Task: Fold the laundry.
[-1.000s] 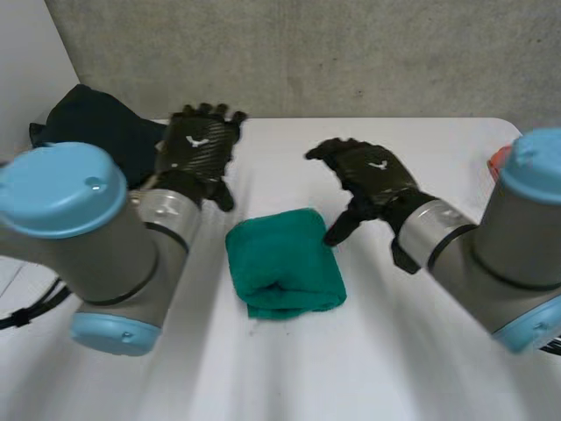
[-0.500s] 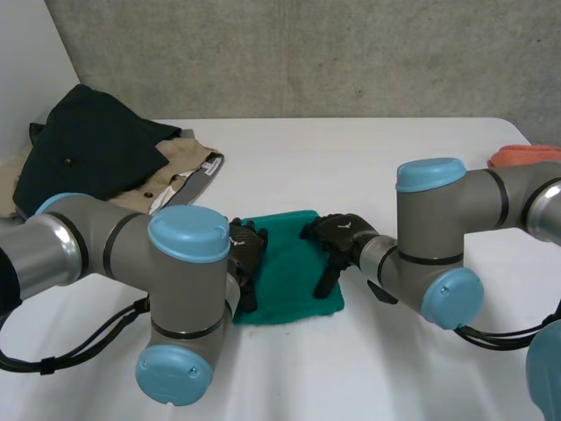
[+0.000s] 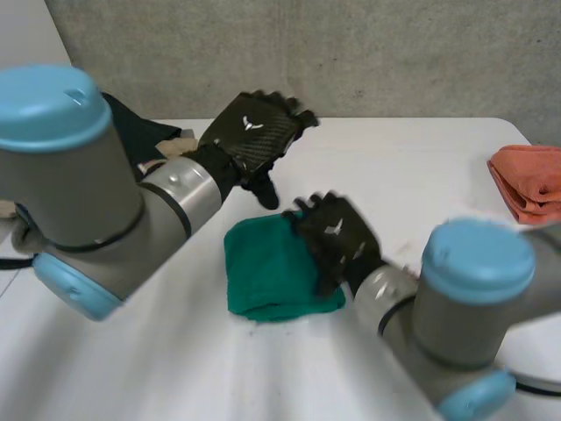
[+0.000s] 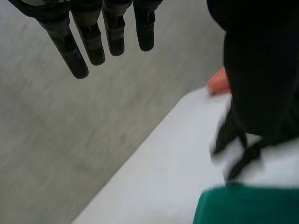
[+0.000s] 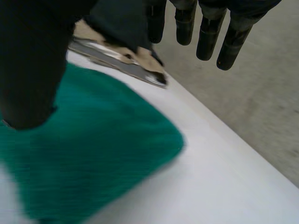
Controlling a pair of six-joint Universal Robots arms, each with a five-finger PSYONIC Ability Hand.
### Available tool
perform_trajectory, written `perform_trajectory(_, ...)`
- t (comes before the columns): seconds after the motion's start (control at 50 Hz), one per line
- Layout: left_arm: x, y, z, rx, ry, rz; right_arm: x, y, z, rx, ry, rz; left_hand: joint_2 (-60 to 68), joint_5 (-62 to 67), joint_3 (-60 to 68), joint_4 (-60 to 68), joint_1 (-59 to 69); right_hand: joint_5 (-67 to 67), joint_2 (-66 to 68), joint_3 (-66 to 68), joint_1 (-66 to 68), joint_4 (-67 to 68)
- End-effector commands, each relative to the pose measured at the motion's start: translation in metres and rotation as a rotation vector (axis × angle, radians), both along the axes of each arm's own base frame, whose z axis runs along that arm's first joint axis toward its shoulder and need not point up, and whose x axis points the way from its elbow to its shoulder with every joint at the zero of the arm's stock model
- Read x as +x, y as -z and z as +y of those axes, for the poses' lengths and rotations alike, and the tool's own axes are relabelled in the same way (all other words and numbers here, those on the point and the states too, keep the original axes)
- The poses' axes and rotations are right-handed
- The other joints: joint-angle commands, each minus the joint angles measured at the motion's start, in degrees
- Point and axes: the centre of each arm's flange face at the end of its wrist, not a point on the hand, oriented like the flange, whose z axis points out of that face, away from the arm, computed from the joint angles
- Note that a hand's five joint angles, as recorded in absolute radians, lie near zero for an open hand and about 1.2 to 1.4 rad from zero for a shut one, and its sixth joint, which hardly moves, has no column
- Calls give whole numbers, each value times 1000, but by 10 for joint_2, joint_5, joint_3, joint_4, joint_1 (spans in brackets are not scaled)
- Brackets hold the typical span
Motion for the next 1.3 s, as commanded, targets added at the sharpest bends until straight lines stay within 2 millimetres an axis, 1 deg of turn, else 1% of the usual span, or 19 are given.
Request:
perform_trajectory(0.02, 4, -1, 2, 48, 128, -11, 13, 49, 22, -6, -54, 62, 27, 26, 31, 27, 28, -36, -26, -23, 0, -36)
perform_trajectory(0.16, 3, 6, 3, 71, 131, -22, 26, 57, 3, -101, -35, 113, 24, 23, 28, 23, 25, -25, -15, -12, 10, -25)
perform_trajectory(0.4, 4, 5, 2, 75, 126, -14, 42, 63, -14, -123, -43, 93, 15, 14, 20, 15, 16, 220, 231, 233, 256, 220)
perform_trajectory(0.52, 5, 7, 2, 81, 123, -16, 48, 56, -20, -141, -42, 72, 15, 14, 20, 15, 16, 229, 239, 242, 264, 229)
perform_trajectory(0.62, 4, 7, 3, 82, 126, -15, 54, 64, -24, -135, -65, 70, 15, 14, 20, 15, 16, 244, 254, 257, 279, 244)
perform_trajectory(0.66, 4, 7, 2, 85, 124, -14, 56, 66, -26, -132, -71, 68, 15, 14, 20, 15, 16, 341, 351, 354, 377, 341)
perform_trajectory(0.68, 4, 7, 2, 86, 124, -13, 56, 67, -27, -130, -72, 70, 15, 14, 20, 15, 16, 412, 422, 425, 447, 412)
perform_trajectory(0.7, 4, 7, 2, 89, 124, -11, 57, 67, -30, -132, -68, 68, 15, 14, 20, 15, 16, 549, 559, 562, 584, 549)
perform_trajectory(0.72, 4, 7, 2, 91, 123, -9, 57, 65, -32, -135, -64, 66, 17, 16, 21, 17, 18, 632, 642, 645, 667, 632)
perform_trajectory(0.74, 4, 7, 2, 92, 123, -8, 56, 64, -35, -138, -54, 63, 15, 14, 20, 15, 16, 664, 674, 677, 699, 664)
perform_trajectory(0.84, 5, 6, 1, 90, 119, -6, 39, 42, -62, -144, 26, 20, 15, 14, 20, 15, 16, 664, 674, 677, 700, 664)
perform_trajectory(0.86, 5, 5, 1, 88, 119, -6, 30, 28, -71, -149, 55, 0, 15, 14, 20, 15, 16, 664, 674, 677, 700, 664)
perform_trajectory(0.92, 6, 4, 1, 84, 119, -3, 14, 13, -85, -152, 98, -10, 15, 14, 20, 15, 16, 664, 674, 677, 700, 664)
perform_trajectory(0.94, 6, 3, 0, 83, 117, -3, 0, 6, -97, -157, 137, -4, 15, 14, 20, 15, 16, 664, 674, 677, 700, 664)
perform_trajectory(1.04, 7, 3, 0, 84, 116, 0, -38, 2, -130, -143, 220, 13, 15, 14, 20, 15, 16, 664, 674, 677, 700, 664)
perform_trajectory(1.16, 7, 2, -1, 83, 113, 1, -56, 7, -153, -165, 189, 24, 17, 16, 21, 17, 18, 664, 674, 677, 700, 664)
perform_trajectory(1.2, 7, 3, 0, 84, 114, 0, -63, 11, -166, -169, 198, 34, 17, 16, 21, 17, 18, 664, 674, 677, 700, 664)
perform_trajectory(1.24, 7, 4, 0, 87, 116, -2, -74, 9, -179, -184, 230, 36, 17, 16, 21, 17, 18, 664, 674, 677, 700, 664)
perform_trajectory(1.3, 6, 5, -1, 89, 116, -3, -81, 5, -188, -193, 245, 27, 17, 16, 21, 17, 18, 664, 674, 677, 700, 664)
